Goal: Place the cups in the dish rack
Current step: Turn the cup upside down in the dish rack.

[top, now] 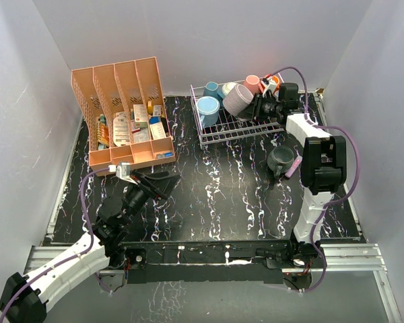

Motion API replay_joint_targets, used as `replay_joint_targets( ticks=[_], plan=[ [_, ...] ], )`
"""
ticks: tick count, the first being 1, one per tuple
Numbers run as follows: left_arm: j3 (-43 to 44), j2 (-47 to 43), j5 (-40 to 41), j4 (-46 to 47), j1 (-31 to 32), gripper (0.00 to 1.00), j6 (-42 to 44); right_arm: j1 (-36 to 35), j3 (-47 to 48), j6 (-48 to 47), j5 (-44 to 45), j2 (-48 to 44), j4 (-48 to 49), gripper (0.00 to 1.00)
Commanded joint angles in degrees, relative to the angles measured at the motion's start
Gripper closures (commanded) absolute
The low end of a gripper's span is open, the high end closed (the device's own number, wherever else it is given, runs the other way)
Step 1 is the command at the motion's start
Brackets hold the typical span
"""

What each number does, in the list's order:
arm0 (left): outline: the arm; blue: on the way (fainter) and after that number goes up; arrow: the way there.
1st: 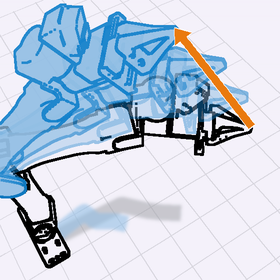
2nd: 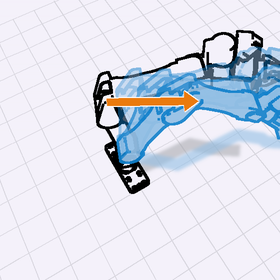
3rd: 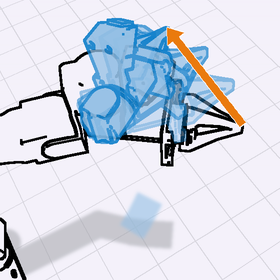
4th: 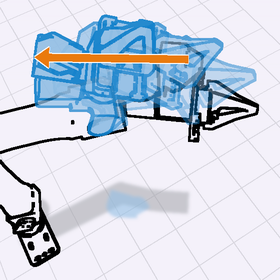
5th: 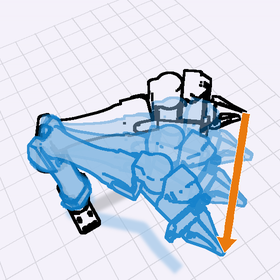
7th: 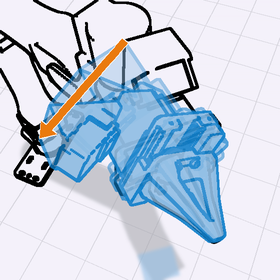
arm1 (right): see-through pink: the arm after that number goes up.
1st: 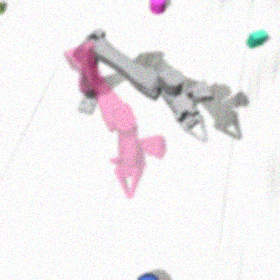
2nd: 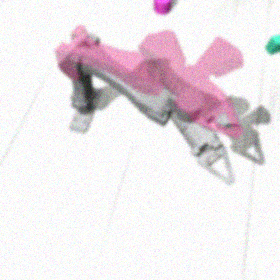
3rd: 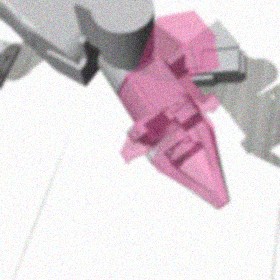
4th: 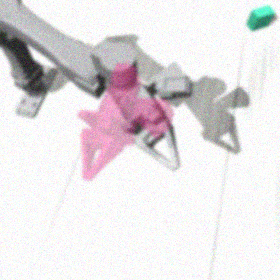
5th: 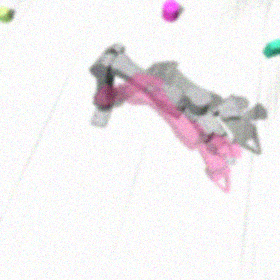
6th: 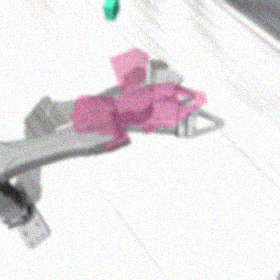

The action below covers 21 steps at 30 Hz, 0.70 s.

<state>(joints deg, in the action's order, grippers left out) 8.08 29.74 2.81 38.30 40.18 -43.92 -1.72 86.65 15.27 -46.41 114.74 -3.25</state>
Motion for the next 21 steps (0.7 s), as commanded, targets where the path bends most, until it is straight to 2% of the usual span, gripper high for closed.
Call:
replay_joint_targets(
  ticks=[1,21],
  plan=[
    [-0.2,-0.5,0.4,0.5,-0.3,0.13,0.5,0.4,6.1,-6.5,-1.0,-1.3,4.3,0.92],
    [0.0,0.1,0.4,0.7,-0.3,0.13,0.3,0.2,8.5,-15.2,2.1,1.2,-0.9,0.92]
  ],
)
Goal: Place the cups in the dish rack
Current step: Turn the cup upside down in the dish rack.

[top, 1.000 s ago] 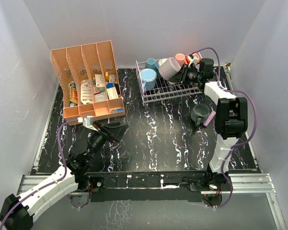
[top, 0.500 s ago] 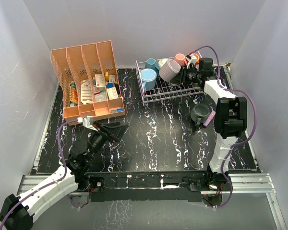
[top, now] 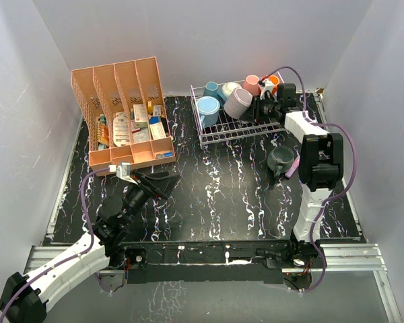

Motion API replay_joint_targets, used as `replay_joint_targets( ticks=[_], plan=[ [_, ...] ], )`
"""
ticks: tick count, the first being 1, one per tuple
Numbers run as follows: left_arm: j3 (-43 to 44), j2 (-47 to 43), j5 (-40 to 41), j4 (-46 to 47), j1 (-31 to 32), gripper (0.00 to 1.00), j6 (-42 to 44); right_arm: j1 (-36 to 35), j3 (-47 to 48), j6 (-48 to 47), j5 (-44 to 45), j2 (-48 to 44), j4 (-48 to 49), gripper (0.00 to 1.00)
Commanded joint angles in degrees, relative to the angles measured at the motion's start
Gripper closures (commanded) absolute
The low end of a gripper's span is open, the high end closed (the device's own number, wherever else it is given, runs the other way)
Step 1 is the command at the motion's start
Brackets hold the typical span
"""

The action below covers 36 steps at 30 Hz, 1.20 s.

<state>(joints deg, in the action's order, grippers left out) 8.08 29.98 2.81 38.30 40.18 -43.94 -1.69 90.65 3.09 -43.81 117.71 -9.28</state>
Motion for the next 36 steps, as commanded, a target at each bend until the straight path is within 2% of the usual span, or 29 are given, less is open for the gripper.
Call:
replay_joint_targets(
  ticks=[1,36],
  plan=[
    [-0.1,0.0,0.4,0.7,-0.3,0.13,0.3,0.1,4.3,-3.3,-0.3,-1.9,4.9,0.92],
    [-0.6,-1.8,0.8,-0.9,-0.3,0.13,0.0,-6.7,6.4,-8.0,14.7,-0.5,-0.1,0.92]
  ],
)
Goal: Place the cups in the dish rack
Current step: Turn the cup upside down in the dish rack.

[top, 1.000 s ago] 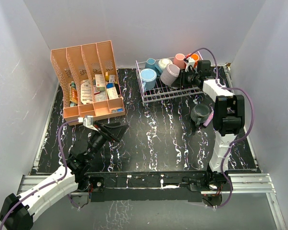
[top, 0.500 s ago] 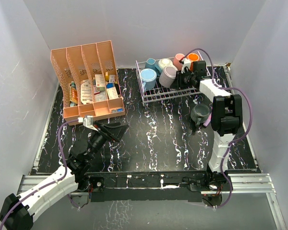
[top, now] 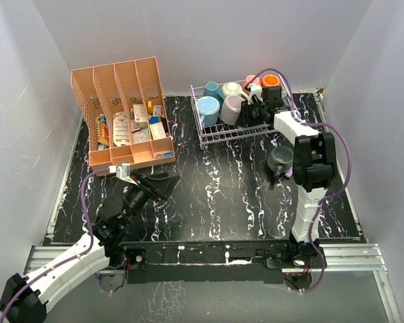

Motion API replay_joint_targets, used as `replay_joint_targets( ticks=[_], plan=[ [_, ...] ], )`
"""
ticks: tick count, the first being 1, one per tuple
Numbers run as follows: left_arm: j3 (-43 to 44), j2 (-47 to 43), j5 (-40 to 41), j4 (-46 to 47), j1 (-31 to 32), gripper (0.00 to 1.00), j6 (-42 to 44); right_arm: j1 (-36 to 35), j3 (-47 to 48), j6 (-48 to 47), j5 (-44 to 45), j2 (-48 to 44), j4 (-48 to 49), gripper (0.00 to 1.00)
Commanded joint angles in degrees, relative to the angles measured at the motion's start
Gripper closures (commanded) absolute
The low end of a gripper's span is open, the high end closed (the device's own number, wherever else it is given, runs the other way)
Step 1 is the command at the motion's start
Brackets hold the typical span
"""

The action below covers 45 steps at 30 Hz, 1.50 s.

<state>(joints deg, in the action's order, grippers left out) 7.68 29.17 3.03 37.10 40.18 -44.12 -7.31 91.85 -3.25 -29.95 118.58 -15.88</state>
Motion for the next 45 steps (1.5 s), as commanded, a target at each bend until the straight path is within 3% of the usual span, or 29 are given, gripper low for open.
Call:
replay_joint_targets(
  ticks=[1,20,37,45],
  plan=[
    [-0.2,-1.1,0.6,0.3,-0.3,0.13,0.2,-1.4,5.3,-1.8,1.4,-1.3,6.4,0.92],
    [-0.4,-2.5,1.0,-0.9,-0.3,0.13,0.4,-5.8,5.9,-1.6,5.2,-0.6,4.2,0.8],
    [-0.2,-1.8,1.1,-0.4,-0.3,0.13,0.6,-7.8,5.7,0.9,-0.2,-1.5,2.5,0.54],
    [-0.1,-1.1,1.0,0.1,-0.3,0.13,0.6,-9.1,5.7,1.2,-1.5,-2.3,2.2,0.48]
  ],
)
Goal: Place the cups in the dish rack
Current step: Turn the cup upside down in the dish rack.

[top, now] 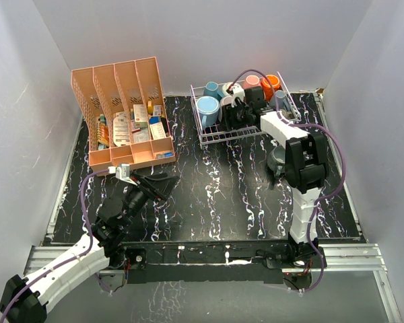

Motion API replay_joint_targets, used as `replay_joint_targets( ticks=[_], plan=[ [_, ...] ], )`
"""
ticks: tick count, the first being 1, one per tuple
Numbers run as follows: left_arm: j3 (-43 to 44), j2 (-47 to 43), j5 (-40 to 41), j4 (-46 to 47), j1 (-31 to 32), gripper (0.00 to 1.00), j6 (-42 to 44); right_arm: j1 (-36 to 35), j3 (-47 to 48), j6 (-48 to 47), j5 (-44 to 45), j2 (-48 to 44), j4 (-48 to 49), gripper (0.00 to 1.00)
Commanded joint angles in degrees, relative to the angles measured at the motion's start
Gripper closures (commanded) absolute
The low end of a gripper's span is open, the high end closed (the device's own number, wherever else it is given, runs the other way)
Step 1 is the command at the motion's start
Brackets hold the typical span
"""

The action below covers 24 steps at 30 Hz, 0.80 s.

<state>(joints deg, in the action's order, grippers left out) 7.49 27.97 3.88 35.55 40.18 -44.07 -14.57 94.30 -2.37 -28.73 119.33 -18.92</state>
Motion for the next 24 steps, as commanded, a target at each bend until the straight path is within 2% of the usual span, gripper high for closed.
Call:
replay_joint_targets(
  ticks=[1,3,12,24],
  plan=[
    [0.1,0.1,0.1,1.6,-0.3,0.13,0.6,-2.1,3.3,0.2,-2.6,-3.0,5.0,0.47],
    [0.1,-0.2,0.1,1.4,-0.3,0.13,0.6,-2.6,3.3,0.0,-1.9,-3.1,4.8,0.44],
    [-0.2,-1.2,0.4,0.6,-0.3,0.13,0.5,-4.1,2.7,-1.1,-1.9,-4.3,4.6,0.4],
    [-0.3,-2.0,0.4,-0.1,-0.3,0.13,0.5,-5.7,2.2,-1.1,-4.8,-6.6,4.6,0.4]
  ],
)
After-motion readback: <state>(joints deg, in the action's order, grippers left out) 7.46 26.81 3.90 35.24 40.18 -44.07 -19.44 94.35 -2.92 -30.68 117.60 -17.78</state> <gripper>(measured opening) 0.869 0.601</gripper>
